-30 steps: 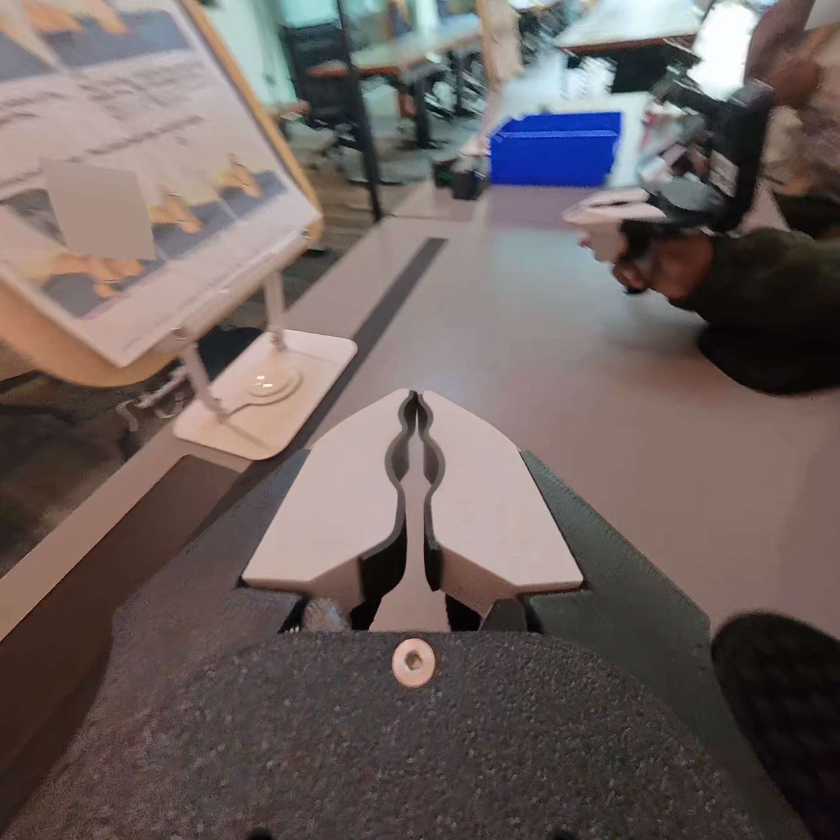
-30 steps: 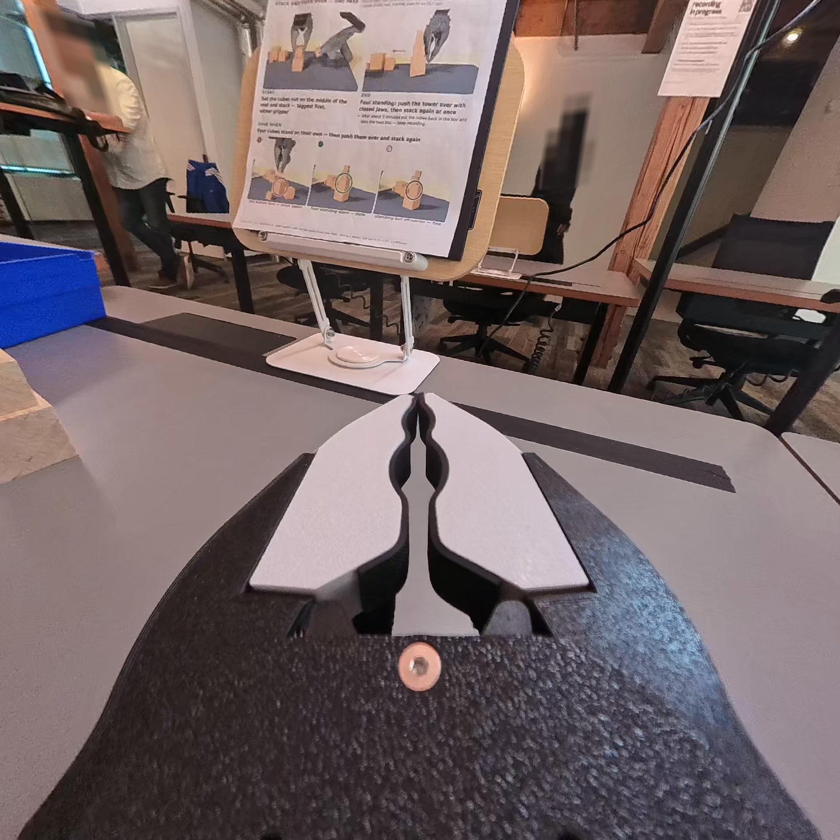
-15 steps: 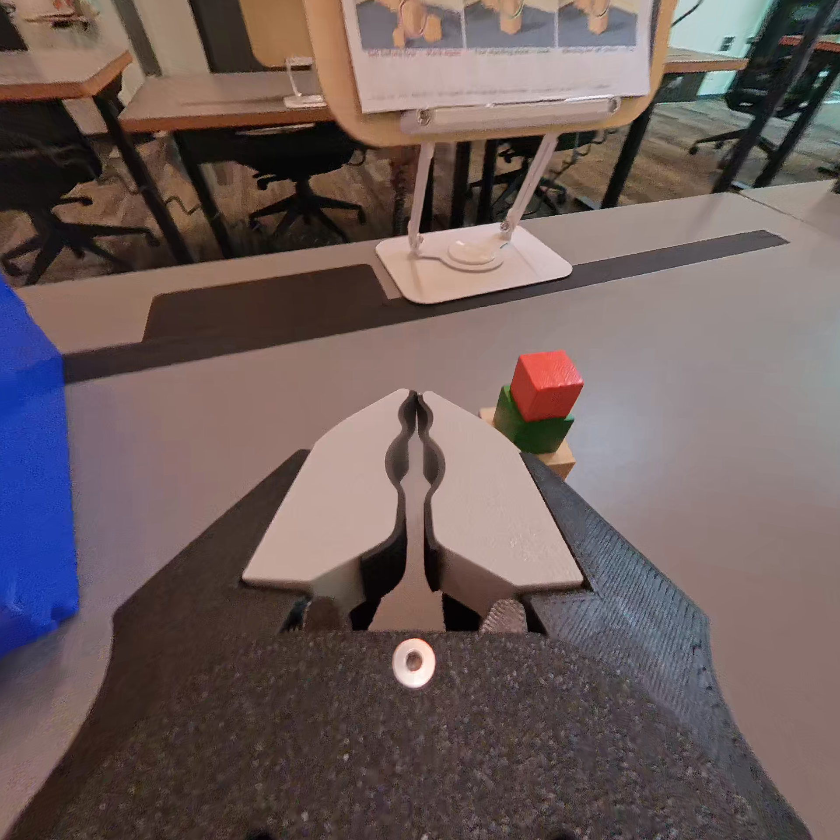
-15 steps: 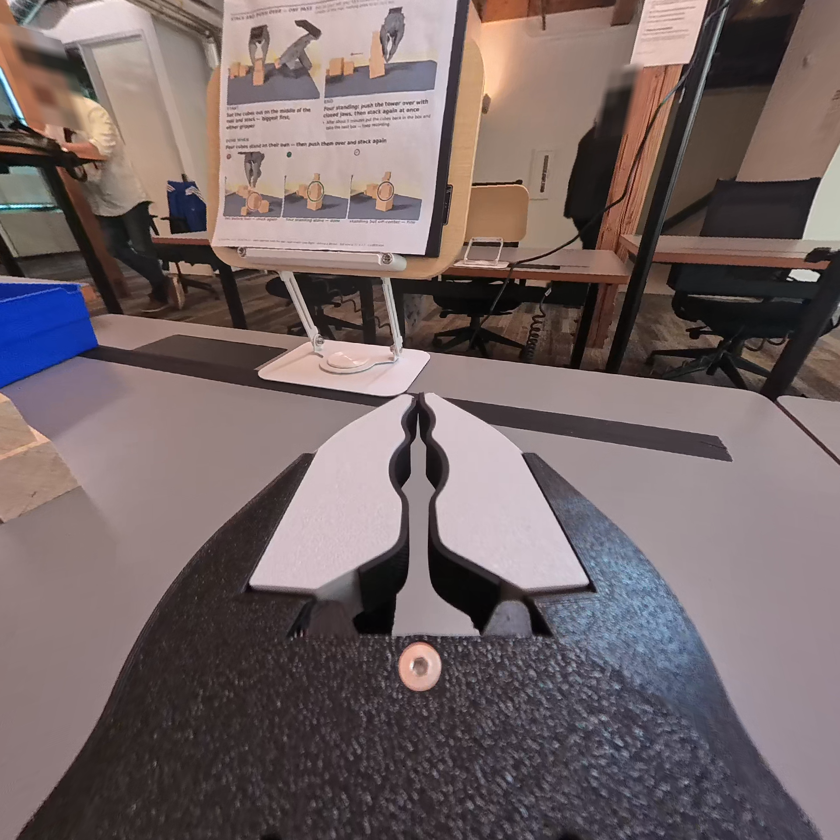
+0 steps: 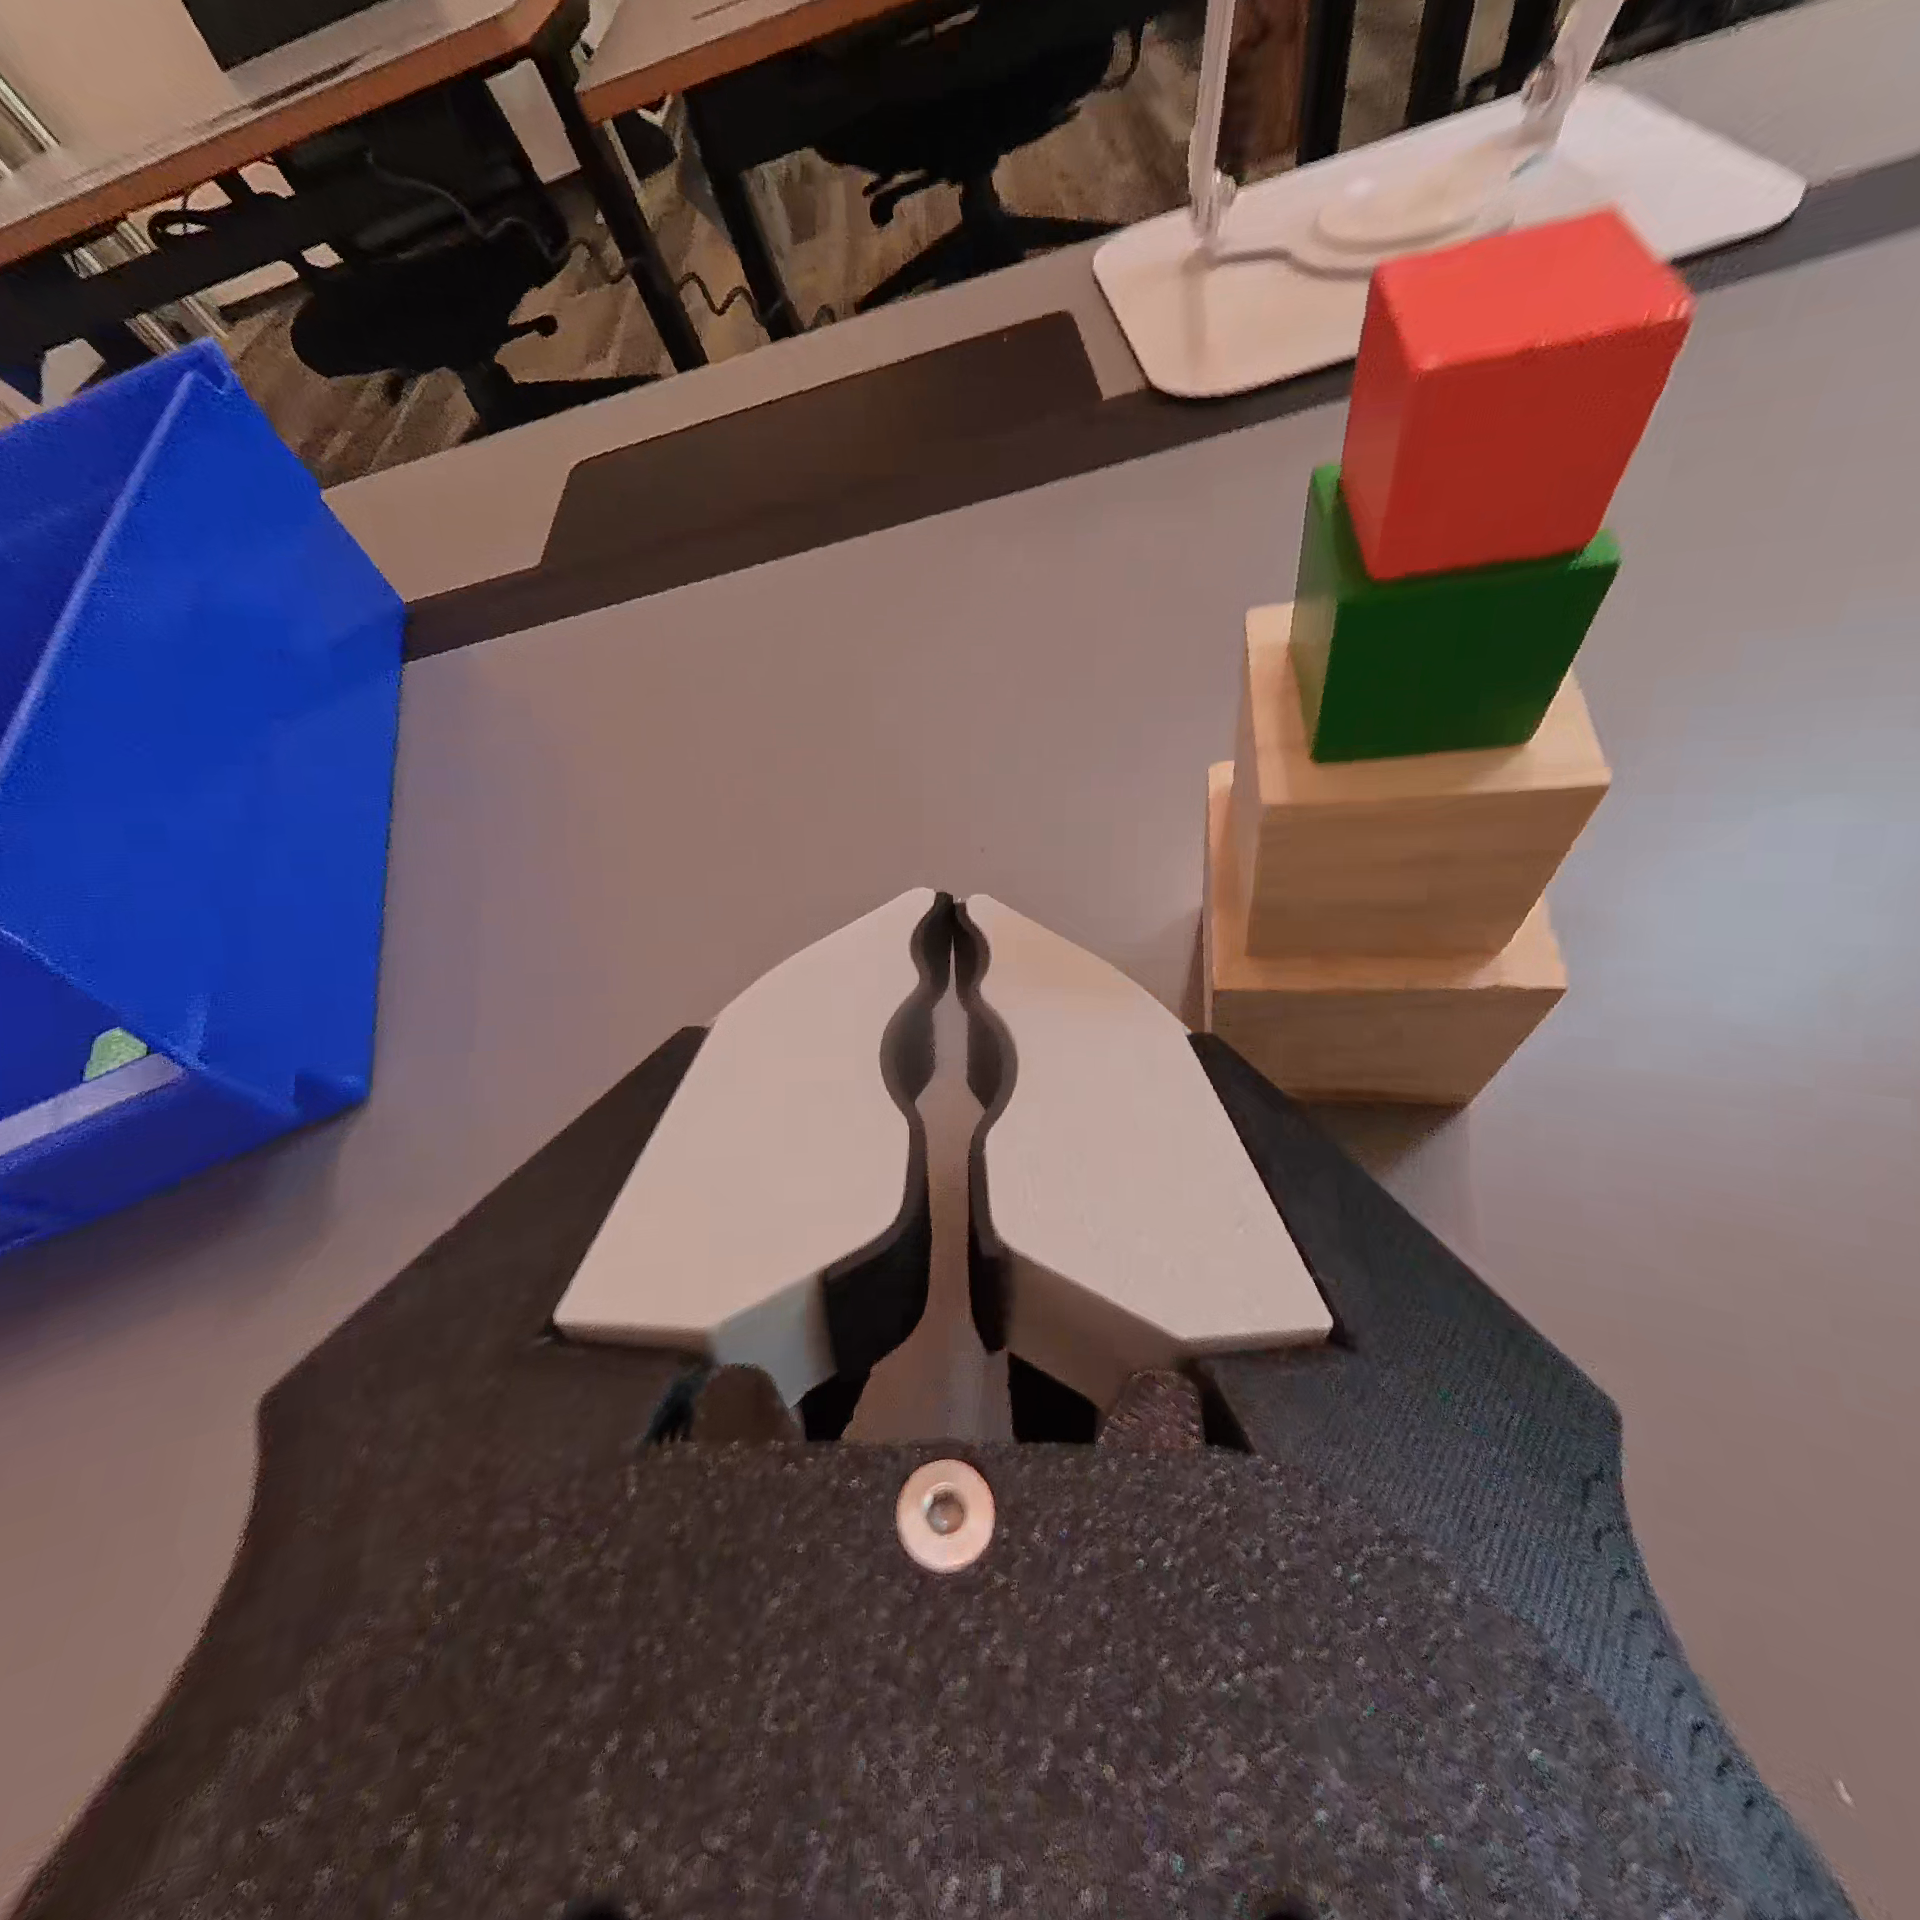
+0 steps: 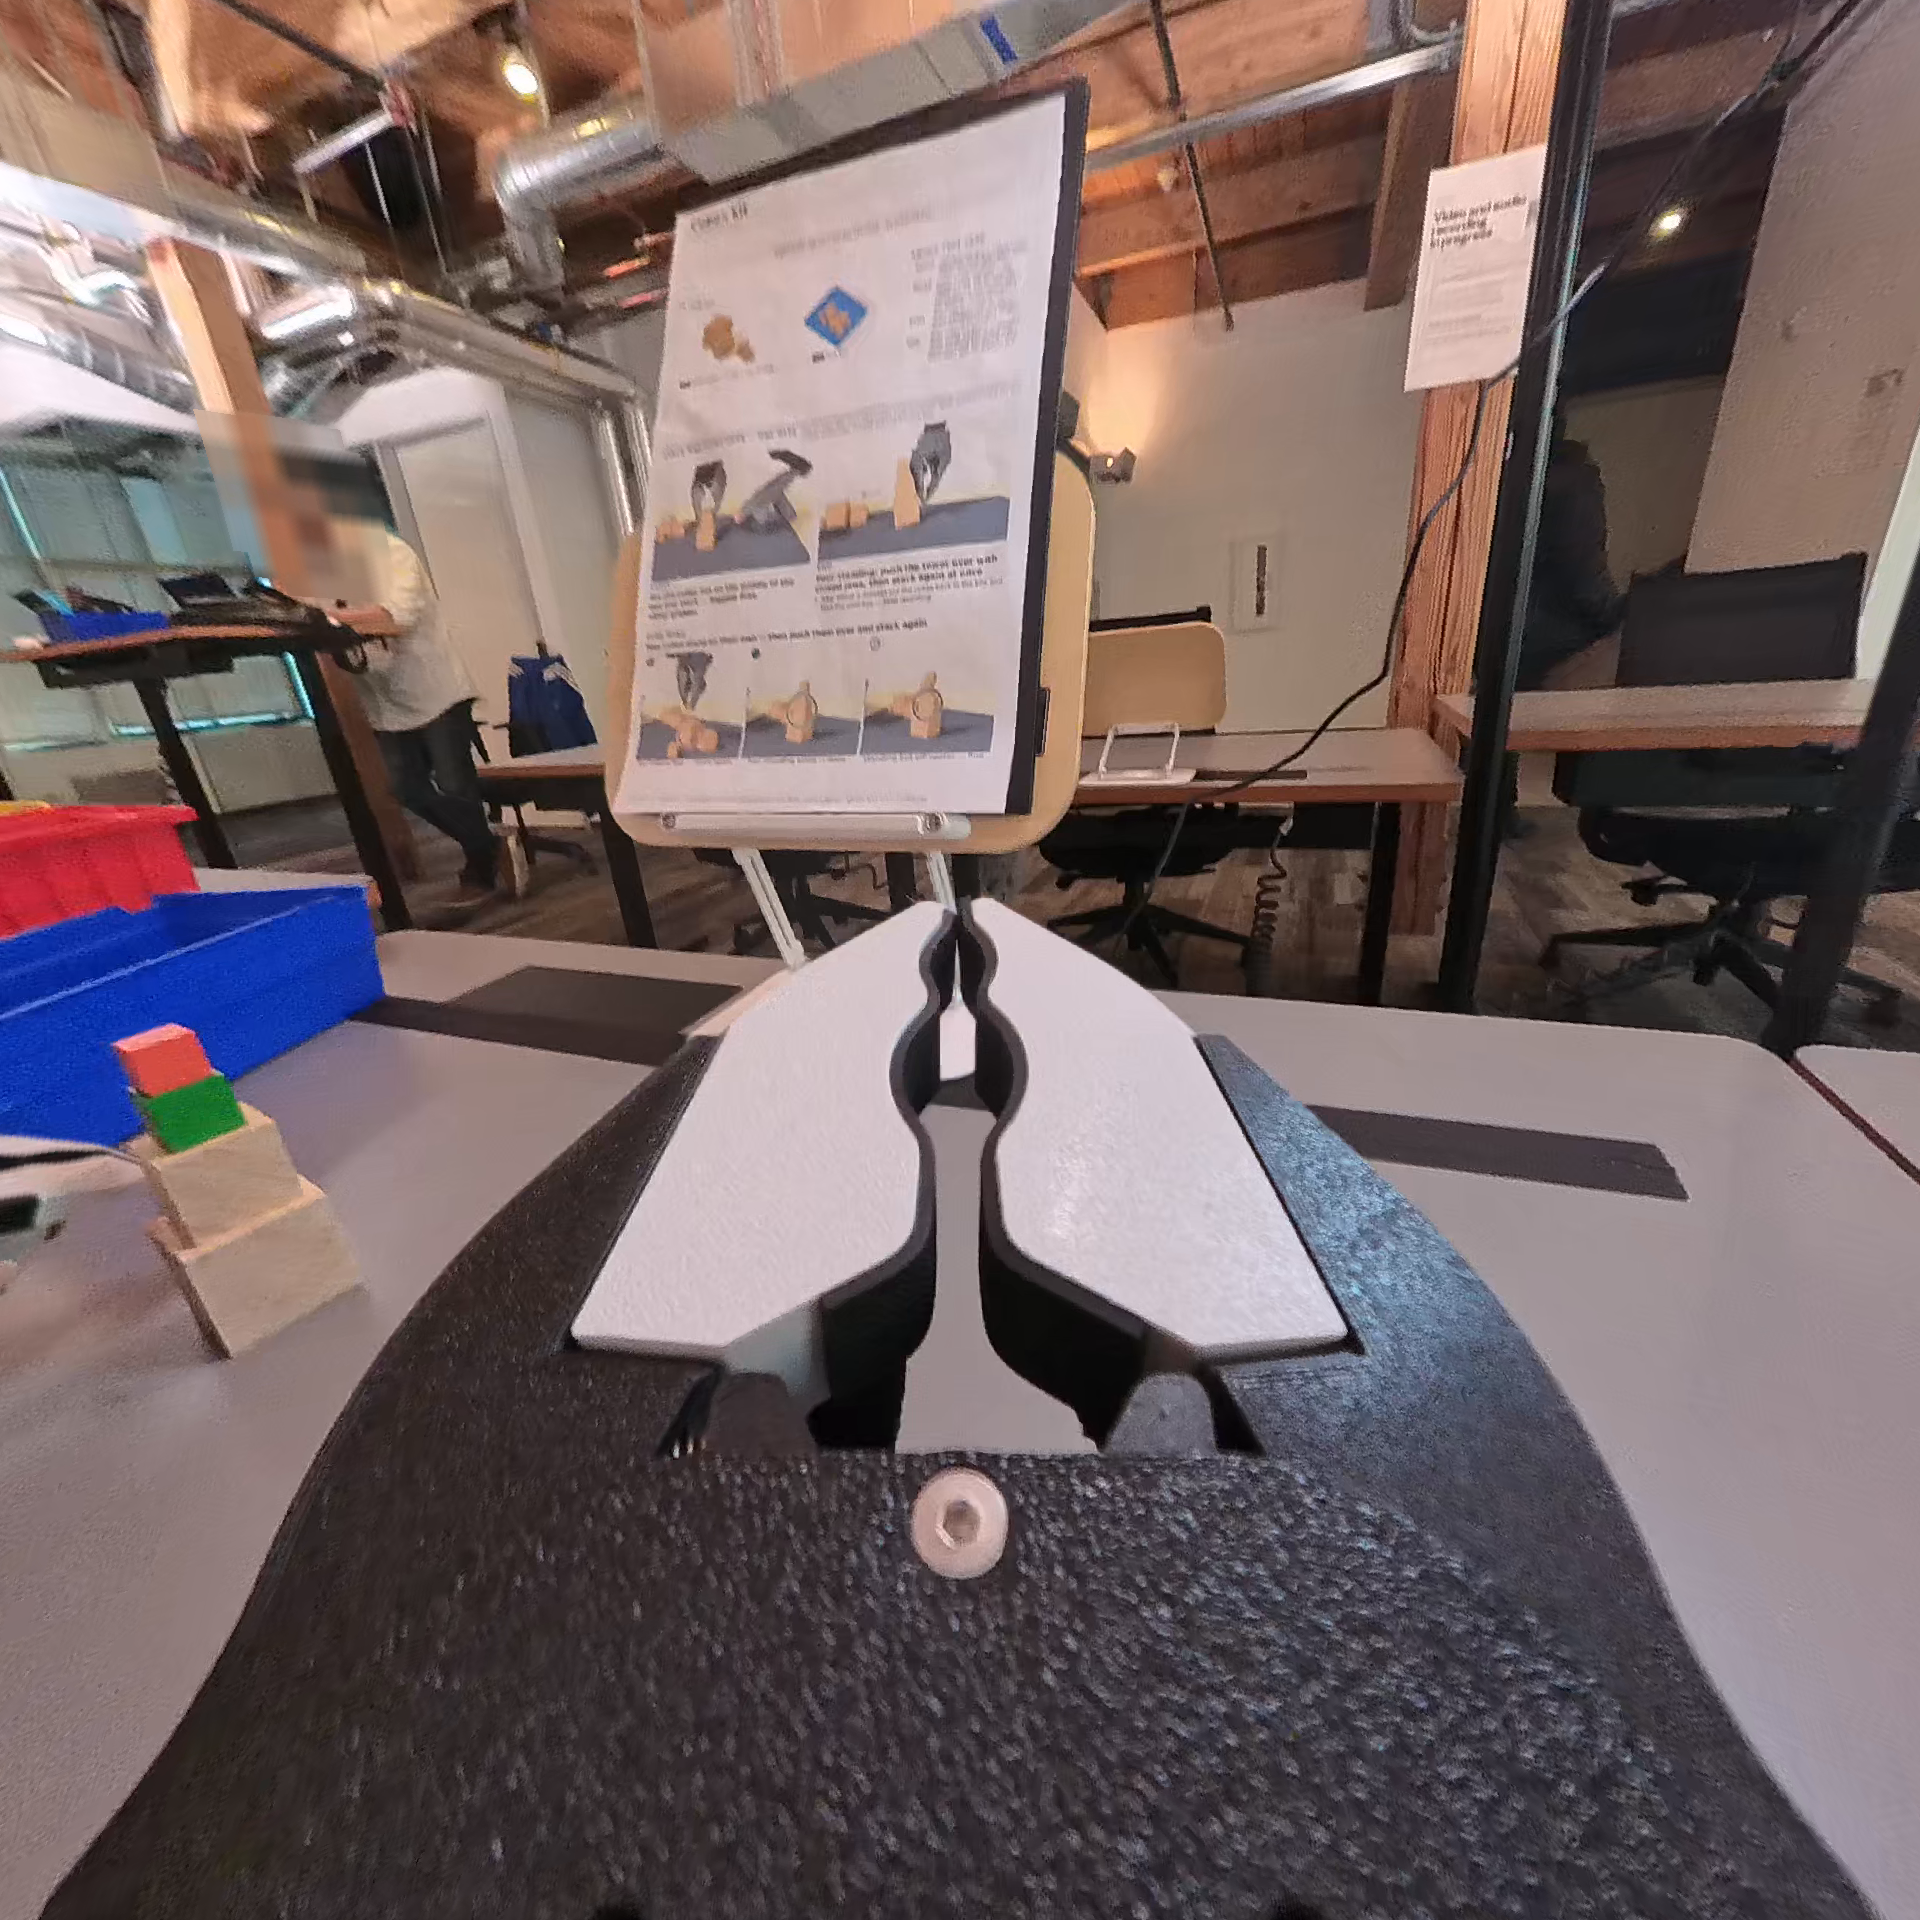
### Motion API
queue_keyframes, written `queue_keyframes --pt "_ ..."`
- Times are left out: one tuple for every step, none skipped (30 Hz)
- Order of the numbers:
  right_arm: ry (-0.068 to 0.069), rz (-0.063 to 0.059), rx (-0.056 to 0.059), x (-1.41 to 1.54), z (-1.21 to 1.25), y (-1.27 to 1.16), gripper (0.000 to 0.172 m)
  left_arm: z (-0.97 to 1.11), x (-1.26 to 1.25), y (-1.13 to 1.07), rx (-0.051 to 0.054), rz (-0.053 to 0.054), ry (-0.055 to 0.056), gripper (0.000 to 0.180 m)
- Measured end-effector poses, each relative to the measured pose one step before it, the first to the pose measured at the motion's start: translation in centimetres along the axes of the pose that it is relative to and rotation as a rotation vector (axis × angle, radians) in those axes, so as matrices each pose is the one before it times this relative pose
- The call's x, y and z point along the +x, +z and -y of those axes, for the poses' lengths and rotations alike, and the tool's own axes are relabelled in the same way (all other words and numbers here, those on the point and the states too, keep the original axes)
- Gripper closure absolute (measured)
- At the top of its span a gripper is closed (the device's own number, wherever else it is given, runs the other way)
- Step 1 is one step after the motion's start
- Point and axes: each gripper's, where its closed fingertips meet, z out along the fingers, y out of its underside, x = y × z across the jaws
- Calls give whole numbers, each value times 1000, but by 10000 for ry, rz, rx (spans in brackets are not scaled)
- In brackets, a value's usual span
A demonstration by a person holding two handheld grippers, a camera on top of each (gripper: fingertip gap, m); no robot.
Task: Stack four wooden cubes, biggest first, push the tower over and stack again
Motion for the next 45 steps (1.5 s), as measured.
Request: queue_keyframes --pt "21 45 80 -120 237 -56 172 -442 28 112 -239 48 105 180" --pt "-11 28 0 -108 -25 37 172 -322 132 133 -170 -19 2 180" --pt "-21 31 -65 -108 -217 100 172 -335 318 198 -233 -111 39 180" --pt "-23 27 -91 -116 -291 128 172 -340 363 308 -283 -78 94 180" --pt "-27 22 -76 -103 -252 108 172 -22 352 353 -96 -27 106 180" --pt "-31 15 -50 -119 -171 92 172 122 467 415 -108 -68 111 180" --pt "-31 25 -36 -152 -126 72 172 369 509 450 -58 -13 103 180" --pt "-36 27 -29 -146 -104 67 172 719 607 382 98 -34 285 180" --pt "-42 24 -29 -162 -105 67 172 839 710 348 94 11 384 180" --pt "-45 27 -38 -163 -115 62 172 987 872 321 167 -6 488 180" --pt "-49 20 -34 -137 -119 67 172 1171 956 353 271 -16 500 180" --pt "-46 17 -34 -126 -126 62 172 1187 1144 488 233 -77 437 180" --pt "-38 18 -39 -111 -131 58 172 1283 1234 547 268 -93 505 180" --pt "-29 18 -29 -92 -104 53 172 1355 1213 553 286 -53 562 180" --pt "-30 26 -22 -89 -91 40 172 1475 1204 502 325 -46 583 180" --pt "-34 16 -23 -55 -71 34 172 1721 1312 374 477 -149 617 180" --pt "-35 -8 -18 6 -67 9 172 1700 1152 273 511 -76 619 180" --pt "-26 -12 -11 31 -46 1 171 1407 856 186 321 31 524 180" --pt "-8 -16 -11 59 -56 2 171 1203 760 103 228 -20 332 180" --pt "5 -14 -4 78 -35 4 171 1215 716 -24 331 -134 103 180" --pt "7 -9 -9 75 -34 10 171 1110 544 -168 381 -120 48 180" --pt "5 -6 -4 76 -34 -1 171 758 313 -206 218 -35 82 180" --pt "9 -1 -5 50 -27 9 171 598 160 -270 207 -11 72 180" --pt "16 0 -9 49 -44 14 171 487 132 -300 224 -63 -5 180" --pt "16 7 -9 -6 -45 15 171 446 309 -288 256 -244 -86 180" --pt "1 8 -16 -9 -67 27 171 356 171 -264 250 -187 -154 180" --pt "-18 10 -23 -41 -71 47 172 75 -111 -194 48 -17 -185 180" --pt "-24 10 -27 -42 -95 32 171 -19 -100 -148 -11 -69 -168 180" --pt "-13 10 -33 -40 -114 44 172 -4 -218 -165 32 -19 -207 180" --pt "-4 10 -34 -33 -116 47 172 -25 -297 -180 44 -1 -240 180" --pt "-1 7 -38 -26 -131 53 172 -74 -350 -209 23 2 -321 180" --pt "-3 2 -38 -14 -133 61 172 -62 -462 -246 55 19 -436 180" --pt "-8 2 -40 -14 -144 50 172 -64 -450 -288 90 -60 -539 180" --pt "-11 1 -43 -6 -148 57 171 -75 -552 -325 81 -80 -663 180" --pt "-14 -6 -39 13 -132 57 172 -11 -663 -379 123 -85 -722 180" --pt "-17 -25 -36 61 -124 36 172 145 -763 -436 206 -91 -707 180" --pt "-5 -26 -30 86 -115 35 172 300 -933 -514 266 -13 -685 180" --pt "5 -24 -36 94 -125 44 172 447 -935 -544 328 -47 -573 180" --pt "-1 -29 -44 110 -155 45 172 531 -1011 -552 358 16 -489 180" --pt "-13 -36 -49 119 -182 45 172 486 -1116 -490 311 113 -419 180" --pt "-16 -35 -60 101 -209 68 172 441 -1197 -464 278 167 -349 180" --pt "-18 -38 -62 75 -233 71 172 465 -1242 -436 295 218 -302 180" --pt "-30 -27 -62 47 -231 72 172 424 -1399 -432 291 340 -230 180" --pt "-41 -20 -69 5 -250 77 172 404 -1534 -427 317 464 -78 177" --pt "-55 -18 -66 3 -236 85 172 272 -1581 -392 245 538 107 176"
